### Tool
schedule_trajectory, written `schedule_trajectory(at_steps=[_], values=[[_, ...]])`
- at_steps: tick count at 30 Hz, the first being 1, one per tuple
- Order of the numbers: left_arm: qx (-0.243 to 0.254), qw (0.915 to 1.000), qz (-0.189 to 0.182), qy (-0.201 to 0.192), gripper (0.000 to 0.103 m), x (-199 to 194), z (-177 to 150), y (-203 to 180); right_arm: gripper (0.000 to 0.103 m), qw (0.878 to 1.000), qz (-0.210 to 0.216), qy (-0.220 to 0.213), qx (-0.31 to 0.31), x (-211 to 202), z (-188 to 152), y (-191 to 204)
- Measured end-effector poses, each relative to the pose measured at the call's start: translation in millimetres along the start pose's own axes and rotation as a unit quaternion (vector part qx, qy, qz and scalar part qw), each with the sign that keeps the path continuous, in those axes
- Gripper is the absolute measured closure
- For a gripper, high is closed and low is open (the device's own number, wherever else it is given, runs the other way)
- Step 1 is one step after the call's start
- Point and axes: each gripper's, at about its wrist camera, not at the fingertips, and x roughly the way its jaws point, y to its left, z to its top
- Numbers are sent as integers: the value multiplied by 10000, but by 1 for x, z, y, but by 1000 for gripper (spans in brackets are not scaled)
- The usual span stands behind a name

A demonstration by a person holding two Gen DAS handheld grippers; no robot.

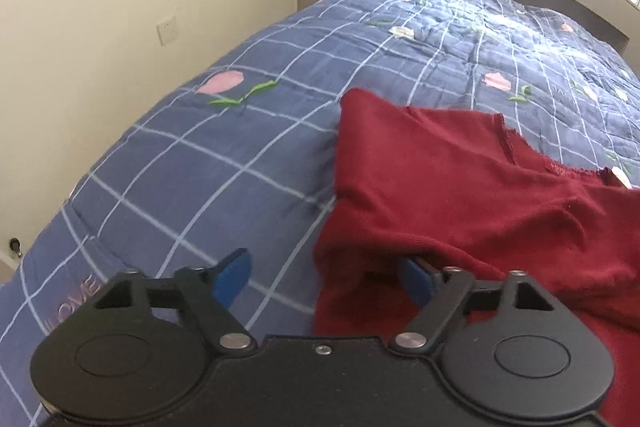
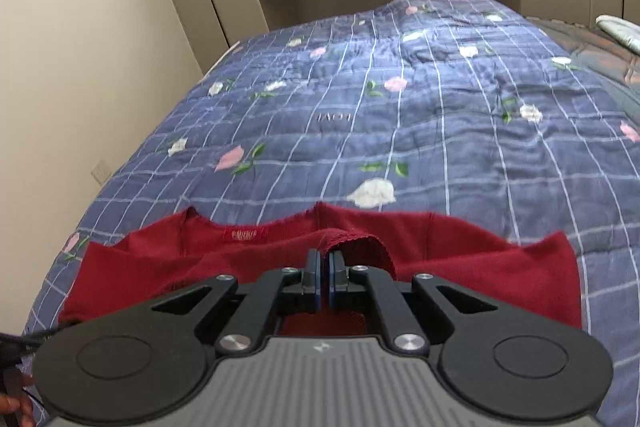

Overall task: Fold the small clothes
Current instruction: 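Grasp the sweater side edge with left gripper while right gripper grasps it, fold inward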

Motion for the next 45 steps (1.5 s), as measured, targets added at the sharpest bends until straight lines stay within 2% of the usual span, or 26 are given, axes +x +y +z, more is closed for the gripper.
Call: schedule_trajectory(at_steps=[2, 4, 5, 7, 12, 15, 16, 19, 20, 21, 22, 23, 25, 26, 27, 29, 31, 33, 35, 37, 38, 39, 42, 45], values=[[-132, 9998, 4, -113, 41, -2, 1, 2, 98, 10000, 37, 82, 11, -2, -5, 1], [-357, 9991, -118, -215, 64, -5, 2, 7, 98, 9999, 73, 150, 38, -4, -9, 3], [-472, 9984, -167, -245, 71, -6, 1, 11, 98, 9998, 62, 184, 53, -4, -12, 4], [-684, 9971, -172, -287, 102, -8, -1, 17, 98, 9994, 15, 321, 94, -2, -19, 4], [-1196, 9923, -226, -234, 103, -5, -9, 37, 98, 9971, -304, 679, 168, 13, -36, -2], [-1497, 9882, -276, -164, 103, -3, -13, 43, 94, 9956, -447, 802, 207, 16, -41, -8], [-1572, 9870, -299, -155, 103, -3, -13, 45, 92, 9952, -466, 830, 228, 17, -41, -9], [-1913, 9812, -240, -40, 102, -4, -14, 52, 70, 9954, -455, 790, 283, 13, -40, -14], [-2041, 9787, -197, 58, 99, -2, -13, 56, 60, 9957, -430, 758, 308, 12, -39, -16], [-2172, 9760, -140, 80, 91, -4, -14, 60, 54, 9959, -399, 738, 351, 10, -39, -18], [-2244, 9744, -120, 32, 81, -7, -15, 63, 52, 9960, -336, 721, 415, 9, -38, -20], [-2280, 9736, -125, -33, 76, -11, -16, 64, 47, 9961, -251, 697, 478, 8, -37, -22], [-2244, 9744, -119, -108, 53, -19, -17, 63, 38, 9963, -123, 687, 491, 7, -38, -24], [-2200, 9753, -123, -153, 48, -22, -17, 61, 37, 9965, -76, 706, 452, 8, -39, -24], [-2154, 9762, -154, -211, 41, -26, -17, 58, 37, 9966, -86, 730, 380, 9, -40, -23], [-2064, 9775, -309, -299, 35, -30, -15, 53, 37, 9971, -154, 717, 218, 12, -41, -21], [-1960, 9790, -467, -304, 28, -27, -13, 46, 48, 9975, -185, 681, 82, 17, -40, -20], [-1857, 9815, -449, -134, 28, -15, -8, 39, 85, 9972, -163, 732, 61, 21, -37, -20], [-1841, 9821, -375, 148, 35, -1, -5, 36, 95, 9974, 2, 707, 131, 17, -32, -22], [-1950, 9793, -436, 337, 56, 9, -1, 37, 98, 9961, 286, 755, 360, 8, -26, -26], [-1998, 9779, -518, 333, 60, 9, 0, 38, 98, 9950, 404, 757, 509, 1, -23, -29], [-1986, 9780, -557, 293, 70, 8, 2, 38, 98, 9943, 473, 746, 600, -5, -20, -31], [-1714, 9833, -598, 156, 88, 2, 6, 33, 99, 9894, 618, 859, 998, -18, -13, -43], [-1645, 9844, -610, 139, 91, 0, 7, 32, 98, 9779, 785, 1134, 1568, -15, -15, -59]])
